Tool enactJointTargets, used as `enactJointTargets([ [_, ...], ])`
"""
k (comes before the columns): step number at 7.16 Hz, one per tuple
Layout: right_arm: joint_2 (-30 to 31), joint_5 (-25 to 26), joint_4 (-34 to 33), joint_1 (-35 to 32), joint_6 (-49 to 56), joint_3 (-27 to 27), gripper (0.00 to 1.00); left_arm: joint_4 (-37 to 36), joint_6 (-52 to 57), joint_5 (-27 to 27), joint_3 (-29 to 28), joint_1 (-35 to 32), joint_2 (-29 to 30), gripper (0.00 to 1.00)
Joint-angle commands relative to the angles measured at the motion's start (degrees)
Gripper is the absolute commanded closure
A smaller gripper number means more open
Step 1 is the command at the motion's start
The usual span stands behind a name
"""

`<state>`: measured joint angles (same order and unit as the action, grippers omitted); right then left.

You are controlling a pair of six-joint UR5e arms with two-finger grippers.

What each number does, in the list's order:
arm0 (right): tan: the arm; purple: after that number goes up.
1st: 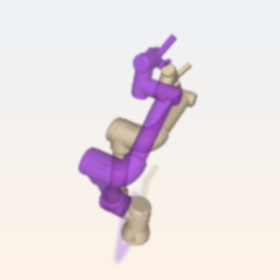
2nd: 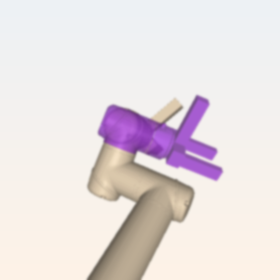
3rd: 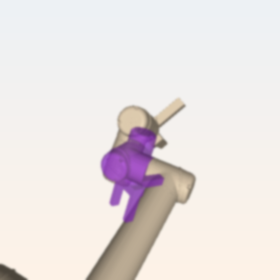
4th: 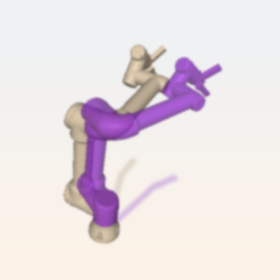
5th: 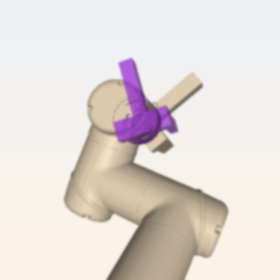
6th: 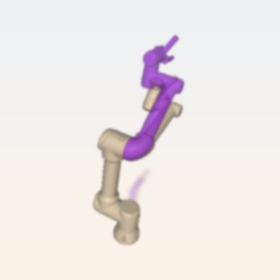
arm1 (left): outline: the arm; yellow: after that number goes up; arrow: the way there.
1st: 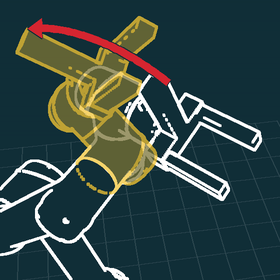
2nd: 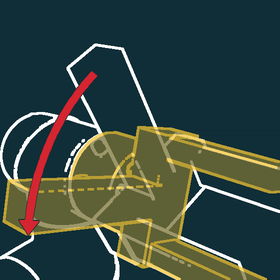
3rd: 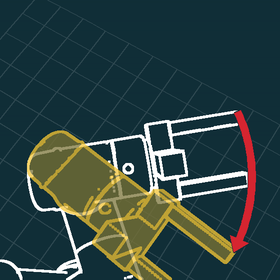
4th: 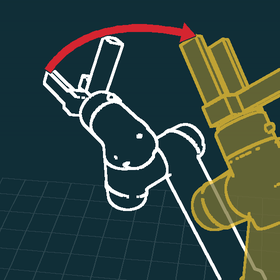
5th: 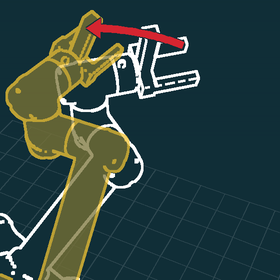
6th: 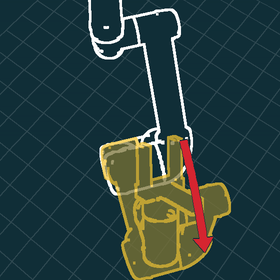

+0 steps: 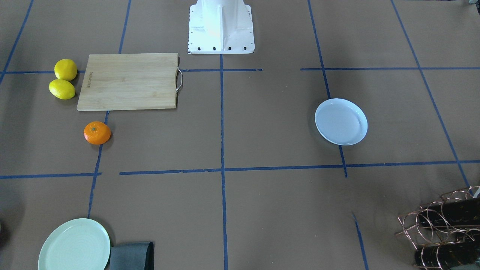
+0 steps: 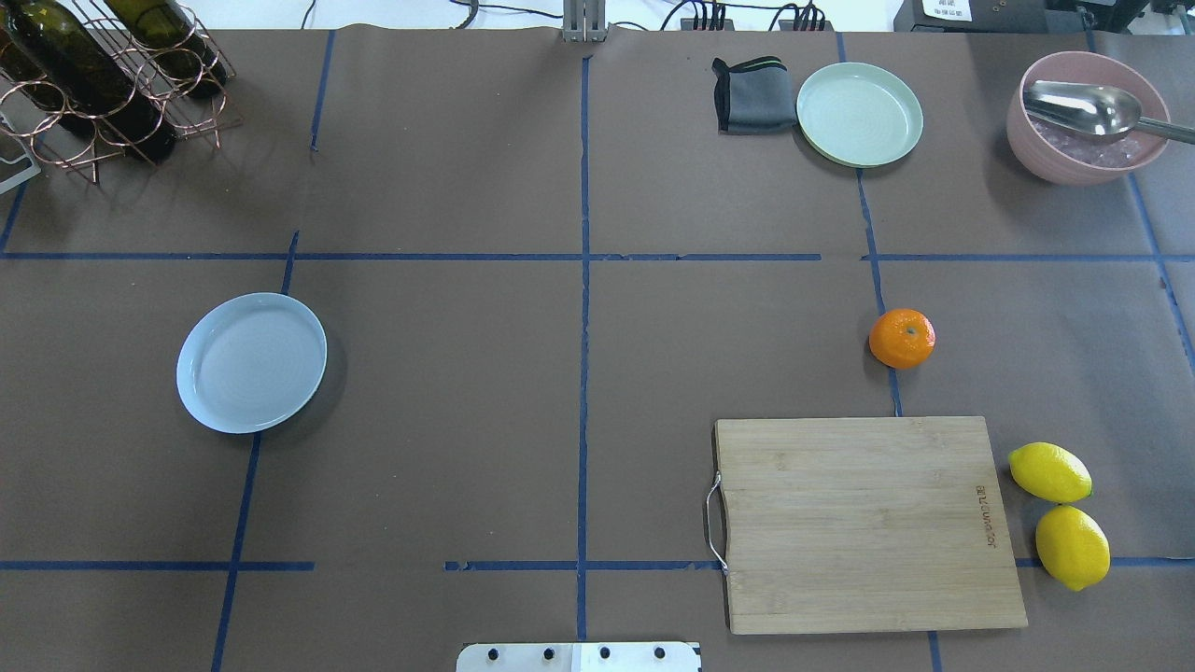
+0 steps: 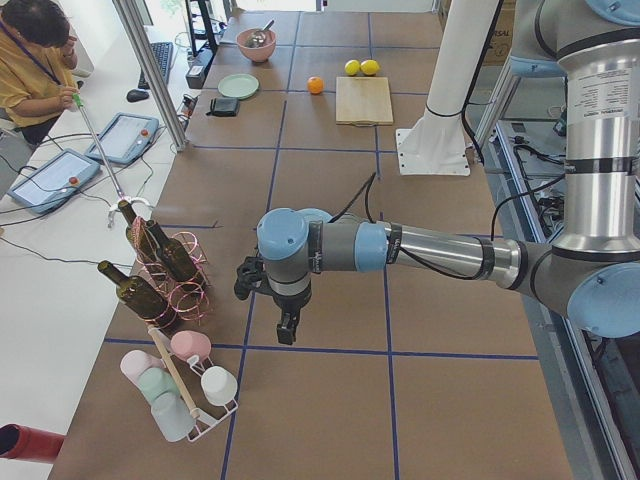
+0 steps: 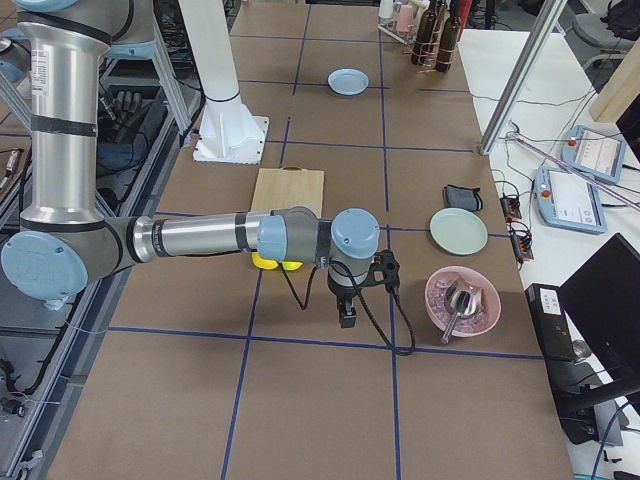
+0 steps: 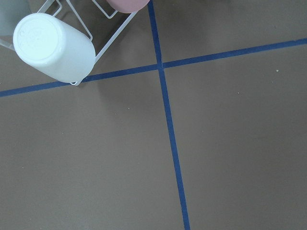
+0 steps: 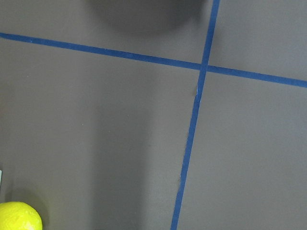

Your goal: Pick orange to plate

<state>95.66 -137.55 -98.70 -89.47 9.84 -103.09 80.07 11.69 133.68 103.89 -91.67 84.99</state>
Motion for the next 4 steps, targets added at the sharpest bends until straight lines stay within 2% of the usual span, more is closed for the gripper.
enactJointTargets([
  [1, 0.0, 0.0, 0.0, 0.0, 0.0, 0.0, 0.0, 0.0, 0.0, 0.1, 0.2, 0.0, 0.0, 0.0],
  [4, 0.0, 0.0, 0.0, 0.0, 0.0, 0.1, 0.0, 0.4, 0.2, -0.3, 1.2, 0.5, 0.4, 0.0],
])
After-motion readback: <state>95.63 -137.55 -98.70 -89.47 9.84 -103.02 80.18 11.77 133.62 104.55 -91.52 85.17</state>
